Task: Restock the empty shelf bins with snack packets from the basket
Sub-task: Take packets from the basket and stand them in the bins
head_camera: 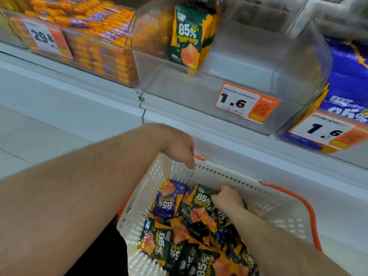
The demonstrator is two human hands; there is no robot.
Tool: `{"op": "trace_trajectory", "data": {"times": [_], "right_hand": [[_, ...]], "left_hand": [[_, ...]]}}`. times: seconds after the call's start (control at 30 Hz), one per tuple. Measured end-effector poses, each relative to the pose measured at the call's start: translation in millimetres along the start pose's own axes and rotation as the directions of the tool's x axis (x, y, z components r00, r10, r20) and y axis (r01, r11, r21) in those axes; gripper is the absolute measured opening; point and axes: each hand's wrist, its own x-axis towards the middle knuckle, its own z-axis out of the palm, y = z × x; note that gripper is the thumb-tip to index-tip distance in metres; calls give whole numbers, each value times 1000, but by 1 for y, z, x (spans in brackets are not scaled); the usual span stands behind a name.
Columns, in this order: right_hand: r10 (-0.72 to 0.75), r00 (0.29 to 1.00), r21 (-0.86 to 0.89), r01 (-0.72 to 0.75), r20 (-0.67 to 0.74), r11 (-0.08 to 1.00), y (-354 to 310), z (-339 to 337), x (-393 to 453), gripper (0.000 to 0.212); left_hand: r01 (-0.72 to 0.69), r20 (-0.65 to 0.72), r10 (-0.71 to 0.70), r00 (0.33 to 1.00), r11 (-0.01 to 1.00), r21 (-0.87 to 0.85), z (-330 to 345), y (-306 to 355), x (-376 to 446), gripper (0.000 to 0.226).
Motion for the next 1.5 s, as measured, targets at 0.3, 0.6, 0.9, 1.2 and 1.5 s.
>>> {"op": "trace_trajectory", "data": {"times": [0.3,0.6,0.9,1.2,1.5], "right_hand": [[83,997,77,-83,3,994,-6,11,0,10],[-291,956,27,290,29,957,-51,-70,-42,12],[-444,888,464,446,-121,765,-96,-176,-100,20],[-479,861,734,435,-170,521,-118,-212,-120,17],[-387,913,887,280,-128,366,-168,-277,-134,16]], "left_hand": [[-11,-28,10,1000,999,-30,-7,6,8,53],[-32,-84,26,996,997,-72,-13,-6,-6,58],[-167,-278,61,959,912,-374,-22,-25,-22,48],[-505,-579,22,815,515,-692,-42,-29,-44,8],[-779,-706,-598,380,205,-593,-69,-35,-59,17]]}}
